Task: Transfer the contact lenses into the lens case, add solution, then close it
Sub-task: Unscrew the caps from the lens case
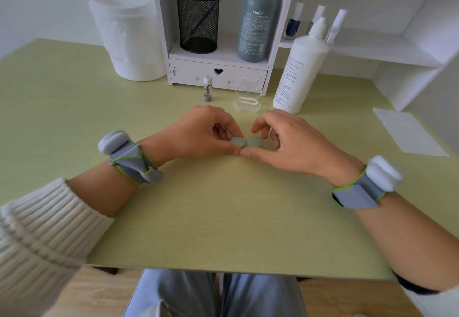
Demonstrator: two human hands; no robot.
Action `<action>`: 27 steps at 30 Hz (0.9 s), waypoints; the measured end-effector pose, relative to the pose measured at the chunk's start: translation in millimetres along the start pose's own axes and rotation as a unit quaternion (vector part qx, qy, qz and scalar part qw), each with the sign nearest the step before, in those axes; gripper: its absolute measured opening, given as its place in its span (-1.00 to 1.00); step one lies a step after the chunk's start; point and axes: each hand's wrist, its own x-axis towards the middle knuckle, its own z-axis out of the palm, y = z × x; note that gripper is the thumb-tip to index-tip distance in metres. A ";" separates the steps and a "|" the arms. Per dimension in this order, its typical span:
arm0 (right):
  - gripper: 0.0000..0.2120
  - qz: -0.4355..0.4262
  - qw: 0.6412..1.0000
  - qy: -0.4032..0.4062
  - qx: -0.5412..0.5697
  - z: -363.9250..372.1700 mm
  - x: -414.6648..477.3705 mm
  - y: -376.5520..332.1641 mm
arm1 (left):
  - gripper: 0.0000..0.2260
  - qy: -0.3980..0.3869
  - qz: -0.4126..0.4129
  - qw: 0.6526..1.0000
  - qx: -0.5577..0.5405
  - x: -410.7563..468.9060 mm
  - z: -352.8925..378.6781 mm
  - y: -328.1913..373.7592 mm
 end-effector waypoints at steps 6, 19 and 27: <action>-0.82 -0.019 0.999 0.027 0.039 -1.8 1.4 0.5 | -0.81 0.000 -0.004 1.000 -0.004 -0.1 0.5 0.2; -0.83 0.087 0.961 0.132 0.228 9.7 20.2 19.9 | -0.79 -0.001 -0.004 1.000 -0.019 0.4 0.4 -2.3; -0.84 0.066 0.978 0.128 0.152 16.3 18.8 16.3 | -0.79 -0.001 -0.001 1.000 -0.020 -1.1 0.9 -1.6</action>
